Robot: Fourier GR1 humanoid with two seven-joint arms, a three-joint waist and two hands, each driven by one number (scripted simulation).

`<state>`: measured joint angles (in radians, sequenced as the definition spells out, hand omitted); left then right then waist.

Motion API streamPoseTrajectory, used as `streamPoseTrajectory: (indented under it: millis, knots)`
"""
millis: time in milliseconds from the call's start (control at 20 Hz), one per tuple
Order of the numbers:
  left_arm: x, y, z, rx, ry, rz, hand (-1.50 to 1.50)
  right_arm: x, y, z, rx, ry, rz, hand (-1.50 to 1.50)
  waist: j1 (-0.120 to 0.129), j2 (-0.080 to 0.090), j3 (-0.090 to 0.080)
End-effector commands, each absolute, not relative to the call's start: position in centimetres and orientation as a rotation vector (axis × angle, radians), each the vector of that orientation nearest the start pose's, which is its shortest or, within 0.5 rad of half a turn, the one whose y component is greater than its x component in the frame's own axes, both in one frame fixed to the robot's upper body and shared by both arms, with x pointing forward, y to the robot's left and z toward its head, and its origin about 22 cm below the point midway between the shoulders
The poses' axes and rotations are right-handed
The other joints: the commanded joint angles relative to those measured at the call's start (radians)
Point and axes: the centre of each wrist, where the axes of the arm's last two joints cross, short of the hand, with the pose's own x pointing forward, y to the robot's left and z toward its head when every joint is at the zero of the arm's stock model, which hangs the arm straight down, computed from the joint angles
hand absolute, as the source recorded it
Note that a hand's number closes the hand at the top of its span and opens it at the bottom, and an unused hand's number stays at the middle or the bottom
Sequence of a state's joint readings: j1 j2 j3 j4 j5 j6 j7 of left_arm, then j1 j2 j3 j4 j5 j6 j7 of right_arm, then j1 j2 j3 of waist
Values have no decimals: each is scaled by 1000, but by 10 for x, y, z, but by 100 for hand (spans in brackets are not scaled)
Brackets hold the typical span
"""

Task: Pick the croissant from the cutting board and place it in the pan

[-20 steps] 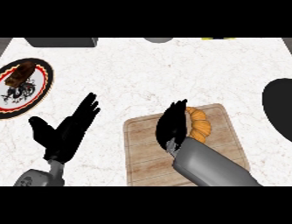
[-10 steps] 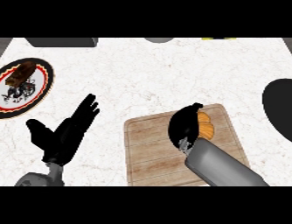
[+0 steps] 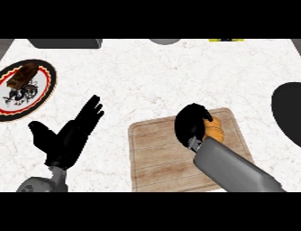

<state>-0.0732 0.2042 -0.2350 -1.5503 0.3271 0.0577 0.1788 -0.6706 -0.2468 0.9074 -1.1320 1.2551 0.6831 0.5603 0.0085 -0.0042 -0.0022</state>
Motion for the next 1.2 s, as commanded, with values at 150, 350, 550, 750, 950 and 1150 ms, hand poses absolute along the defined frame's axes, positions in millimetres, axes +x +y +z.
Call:
streamPoseTrajectory:
  millis: [150, 350, 550, 750, 950, 1150]
  knots:
    - [245, 229, 9, -183, -1344, -32, 0, 249, -131, 0, -990, -876, 1882, 150, -88, -11, 7]
    - [240, 245, 10, -137, -1351, 4, 0, 219, -160, 9, -832, -1106, 1666, 150, -124, -22, 9]
    - [232, 246, 2, -136, -1323, 26, 0, 208, -197, 56, -1000, -1388, 1436, 150, -136, -29, 6]
    - [233, 242, 4, -146, -1334, 22, 0, 178, -215, 80, -974, -1606, 1196, 150, -145, -25, 7]
    - [233, 248, 3, -161, -1335, 20, 0, 148, -235, 94, -844, -1673, 950, 150, -117, -13, 6]
    - [238, 237, 3, -185, -1345, -26, 0, 139, -256, 111, -730, -1727, 727, 150, -79, -1, 5]
